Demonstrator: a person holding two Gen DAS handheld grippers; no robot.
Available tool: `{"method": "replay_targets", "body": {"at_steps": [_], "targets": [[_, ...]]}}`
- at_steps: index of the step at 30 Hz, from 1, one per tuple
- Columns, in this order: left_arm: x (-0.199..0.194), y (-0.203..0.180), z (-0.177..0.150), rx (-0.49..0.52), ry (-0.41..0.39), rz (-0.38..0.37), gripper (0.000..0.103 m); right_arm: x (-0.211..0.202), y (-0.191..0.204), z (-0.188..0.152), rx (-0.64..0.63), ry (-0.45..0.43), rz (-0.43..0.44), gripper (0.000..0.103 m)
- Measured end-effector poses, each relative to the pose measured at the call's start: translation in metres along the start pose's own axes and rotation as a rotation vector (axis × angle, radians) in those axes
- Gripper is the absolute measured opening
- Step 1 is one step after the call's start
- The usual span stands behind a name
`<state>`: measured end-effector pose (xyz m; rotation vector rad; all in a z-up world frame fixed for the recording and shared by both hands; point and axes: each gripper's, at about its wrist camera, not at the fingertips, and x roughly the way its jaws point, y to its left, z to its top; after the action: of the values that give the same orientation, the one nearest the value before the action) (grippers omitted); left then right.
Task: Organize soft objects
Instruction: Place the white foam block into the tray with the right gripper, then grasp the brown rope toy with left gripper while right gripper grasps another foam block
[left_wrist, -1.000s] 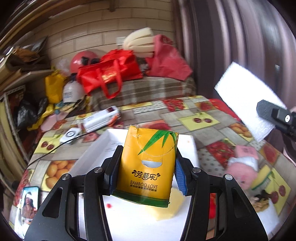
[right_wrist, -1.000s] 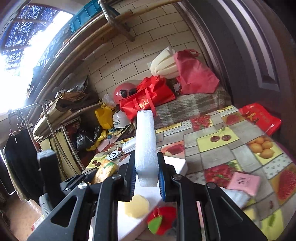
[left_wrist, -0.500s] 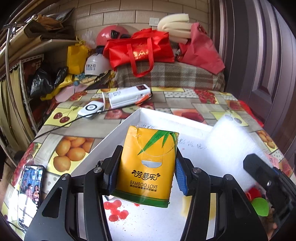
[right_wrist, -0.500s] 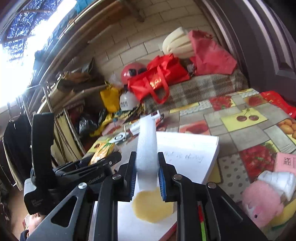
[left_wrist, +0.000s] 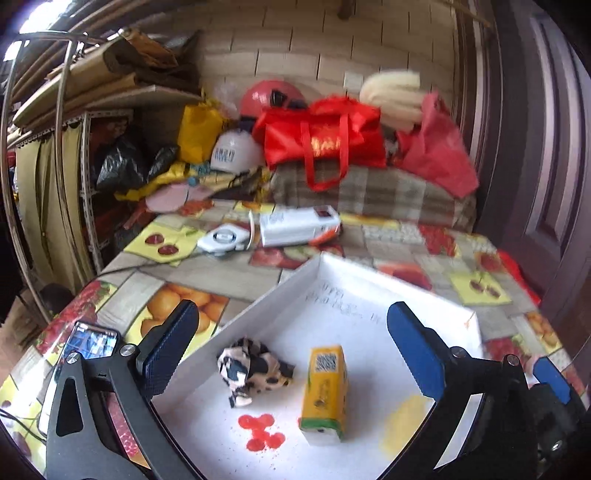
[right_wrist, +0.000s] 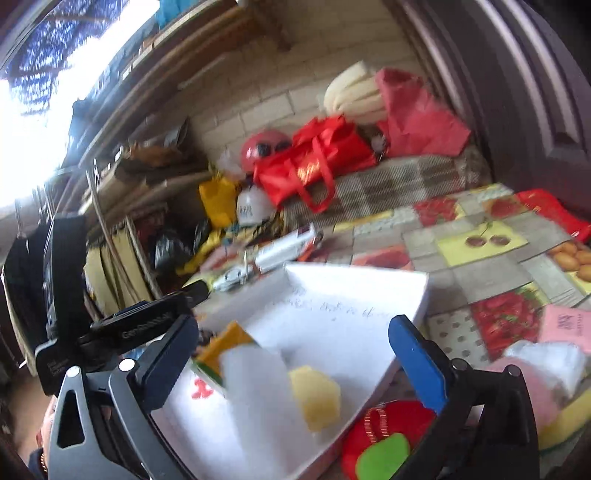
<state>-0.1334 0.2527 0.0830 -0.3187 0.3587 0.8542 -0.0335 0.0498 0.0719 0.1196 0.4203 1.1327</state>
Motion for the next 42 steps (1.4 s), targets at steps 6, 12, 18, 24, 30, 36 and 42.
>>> {"method": "replay_targets", "body": {"at_steps": [6,12,18,24,30,36,42], "targets": [[-0.034,-0.002,-0.005,-0.048,-0.108,-0.154,0.103,-0.061,-0.011,0.010,-0.024,-0.144,-0.102,0.103],[-0.064,-0.048,-0.042,-0.002,-0.006,-0.493,0.103,-0.108,-0.070,0.007,-0.002,-0.089,-0.304,0.103],[-0.076,-0.131,-0.083,0.303,0.153,-0.665,0.103,-0.149,-0.138,-0.009,0.160,-0.026,-0.409,0.103],[-0.089,-0.181,-0.108,0.543,0.208,-0.666,0.103,-0.153,-0.155,-0.026,0.199,0.138,-0.371,0.103],[-0.069,-0.162,-0.102,0.408,0.259,-0.585,0.103,-0.130,-0.109,-0.048,-0.016,0.363,-0.207,0.103],[-0.069,-0.160,-0.104,0.404,0.259,-0.569,0.103,-0.094,-0.067,-0.065,-0.247,0.524,-0.247,0.103],[-0.084,-0.184,-0.115,0.567,0.227,-0.603,0.103,-0.106,-0.093,-0.069,-0.254,0.573,-0.315,0.051]]}}
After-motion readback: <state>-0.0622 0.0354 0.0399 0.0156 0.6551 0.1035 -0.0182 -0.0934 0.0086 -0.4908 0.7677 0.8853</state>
